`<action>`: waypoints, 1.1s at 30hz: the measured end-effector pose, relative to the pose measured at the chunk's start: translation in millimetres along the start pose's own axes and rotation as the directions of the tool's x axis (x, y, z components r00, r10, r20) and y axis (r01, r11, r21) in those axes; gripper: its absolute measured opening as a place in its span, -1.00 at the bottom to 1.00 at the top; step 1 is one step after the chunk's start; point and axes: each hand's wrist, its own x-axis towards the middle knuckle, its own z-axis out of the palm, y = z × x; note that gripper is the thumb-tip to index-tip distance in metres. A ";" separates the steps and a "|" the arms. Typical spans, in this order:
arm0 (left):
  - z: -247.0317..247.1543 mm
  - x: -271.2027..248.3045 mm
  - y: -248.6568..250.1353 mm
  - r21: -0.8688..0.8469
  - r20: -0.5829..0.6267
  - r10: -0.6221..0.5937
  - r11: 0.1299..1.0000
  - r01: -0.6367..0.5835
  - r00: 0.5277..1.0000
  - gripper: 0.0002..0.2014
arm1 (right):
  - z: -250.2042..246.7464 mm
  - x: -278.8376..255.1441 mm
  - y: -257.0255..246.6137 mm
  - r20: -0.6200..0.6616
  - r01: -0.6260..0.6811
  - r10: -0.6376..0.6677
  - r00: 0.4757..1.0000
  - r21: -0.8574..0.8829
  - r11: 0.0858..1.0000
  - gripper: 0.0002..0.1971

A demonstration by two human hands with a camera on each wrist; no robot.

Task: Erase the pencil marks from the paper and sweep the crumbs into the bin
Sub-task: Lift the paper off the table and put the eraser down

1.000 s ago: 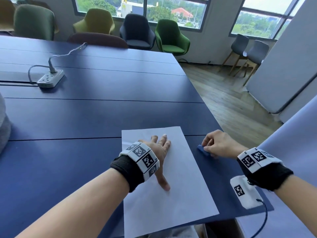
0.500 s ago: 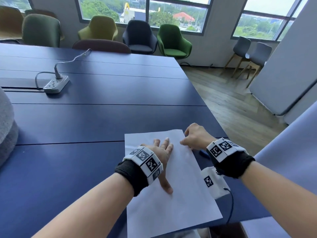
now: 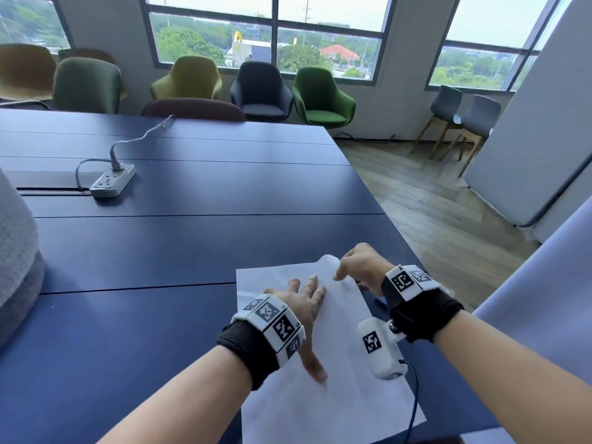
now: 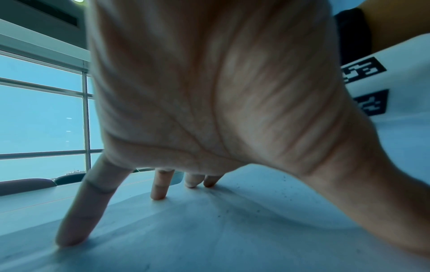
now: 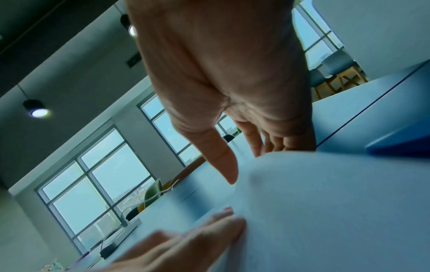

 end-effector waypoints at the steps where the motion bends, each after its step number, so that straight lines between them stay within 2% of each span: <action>1: -0.6 -0.2 -0.4 -0.002 -0.004 -0.003 1.000 0.003 1.000 0.52 | -3.2 -0.5 0.3 0.007 0.000 0.000 1.000 0.019 1.000 -0.59; 4: -0.5 -1.5 0.8 0.006 -0.022 -0.010 1.000 0.010 1.000 0.50 | -7.8 0.5 8.1 -0.010 0.022 -0.022 1.000 -0.024 0.999 -0.62; 6: -2.0 -4.1 1.0 -0.001 -0.035 -0.009 1.000 0.009 0.999 0.47 | -8.3 0.5 13.5 -0.043 0.060 -0.061 0.997 -0.033 0.998 -0.78; 8: -6.4 -9.9 -5.1 -0.096 -0.049 -0.016 0.995 0.011 0.999 0.43 | -8.7 -0.9 17.8 -0.107 0.119 -0.121 0.987 -0.023 0.993 -0.93; 10: -12.7 -19.6 -20.7 -0.231 -0.147 -0.066 0.972 0.031 0.987 0.35 | -11.8 -3.2 18.2 -0.171 0.194 -0.195 0.966 -0.024 0.981 -0.90; 11: -14.6 -24.7 -32.0 -0.290 -0.234 -0.128 0.955 0.056 0.964 0.28 | -14.7 -5.0 17.7 -0.193 0.224 -0.221 0.956 -0.009 0.975 -0.90; 13: -17.1 -36.1 -55.9 -0.439 -0.404 -0.303 0.892 0.108 0.863 0.10 | -20.6 -9.2 15.5 -0.222 0.277 -0.264 0.939 0.031 0.960 -0.84; 15: -15.9 -45.8 -80.4 -0.602 -0.451 -0.467 0.788 0.127 0.761 -0.09 | -26.4 -10.9 13.4 -0.250 0.324 -0.296 0.922 0.076 0.943 -0.80; 16: -15.0 -50.6 -90.3 -0.671 -0.440 -0.524 0.731 0.120 0.730 -0.20 | -28.6 -12.0 11.2 -0.263 0.345 -0.309 0.914 0.103 0.933 -0.80; 18: -12.5 -57.9 -102.0 -0.785 -0.415 -0.581 0.617 0.047 0.700 -0.46 | -31.3 -14.8 5.8 -0.278 0.375 -0.322 0.905 0.164 0.912 -0.75; 20: -11.8 -64.4 -102.4 -0.852 -0.413 -0.596 0.520 -0.061 0.689 -0.75 | -33.5 -18.1 -0.2 -0.284 0.401 -0.337 0.898 0.209 0.892 -0.72; 22: -11.9 -70.4 -102.2 -0.869 -0.429 -0.607 0.480 -0.120 0.669 -0.91 | -35.8 -23.7 -7.3 -0.298 0.441 -0.366 0.881 0.243 0.864 -0.77; 25: -14.8 -79.1 -102.6 -0.861 -0.476 -0.603 0.469 -0.198 0.640 -0.84 | -40.9 -33.3 -15.6 -0.313 0.487 -0.398 0.862 0.298 0.821 -0.83; 27: -21.4 -86.6 -100.7 -0.840 -0.515 -0.603 0.495 -0.221 0.608 -0.83 | -45.8 -41.8 -20.0 -0.336 0.524 -0.425 0.841 0.308 0.794 -0.85; 30: -38.3 -102.7 -95.2 -0.768 -0.631 -0.606 0.576 -0.280 0.485 -0.83 | -55.5 -59.9 -28.7 -0.403 0.623 -0.510 0.760 0.227 0.749 -0.80; 33: -56.3 -125.9 -85.8 -0.653 -0.753 -0.548 0.694 -0.303 0.365 -0.85 | -65.7 -83.1 -41.9 -0.495 0.717 -0.612 0.617 0.033 0.696 -0.75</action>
